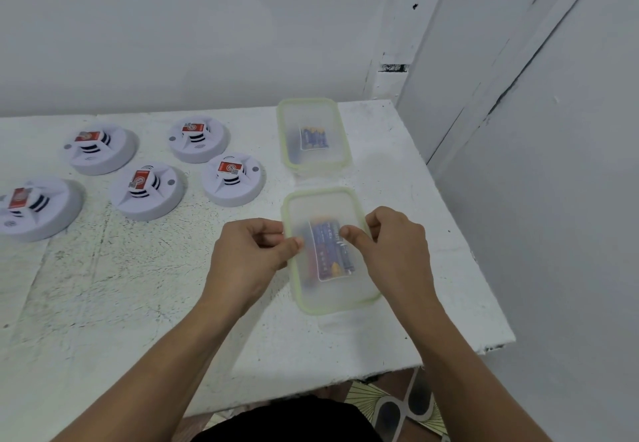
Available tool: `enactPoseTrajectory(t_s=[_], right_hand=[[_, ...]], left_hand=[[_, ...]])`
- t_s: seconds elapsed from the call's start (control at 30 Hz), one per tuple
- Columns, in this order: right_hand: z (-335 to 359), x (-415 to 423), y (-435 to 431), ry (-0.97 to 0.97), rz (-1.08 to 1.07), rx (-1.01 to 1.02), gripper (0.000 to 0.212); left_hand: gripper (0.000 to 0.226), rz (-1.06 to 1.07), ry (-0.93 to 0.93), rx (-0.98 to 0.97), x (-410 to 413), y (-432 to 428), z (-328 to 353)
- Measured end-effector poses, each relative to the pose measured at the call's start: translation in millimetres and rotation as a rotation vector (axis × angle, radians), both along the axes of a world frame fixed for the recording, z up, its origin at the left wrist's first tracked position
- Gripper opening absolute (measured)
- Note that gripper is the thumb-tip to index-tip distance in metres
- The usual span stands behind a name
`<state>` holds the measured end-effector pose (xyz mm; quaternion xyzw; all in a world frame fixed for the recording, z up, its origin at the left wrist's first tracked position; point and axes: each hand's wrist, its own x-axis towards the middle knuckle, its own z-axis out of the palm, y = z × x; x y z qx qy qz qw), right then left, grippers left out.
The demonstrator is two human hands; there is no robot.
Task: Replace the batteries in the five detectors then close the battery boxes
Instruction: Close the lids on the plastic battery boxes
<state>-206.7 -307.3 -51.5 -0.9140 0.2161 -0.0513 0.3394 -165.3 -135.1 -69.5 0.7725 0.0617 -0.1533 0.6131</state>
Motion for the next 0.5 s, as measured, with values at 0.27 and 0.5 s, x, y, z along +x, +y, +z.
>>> enactPoseTrajectory(t_s=[0.27, 0.5], right_hand=[[-1, -3, -4, -0.019, -0.093, 0.221, 0.035], [3, -11, -19, 0.058, 0.072, 0.304, 0.052]], left_hand=[[0.021, 0.015, 0.051, -0.093, 2, 0, 0], [0.085, -0.300, 0.042, 0.065, 35, 5, 16]])
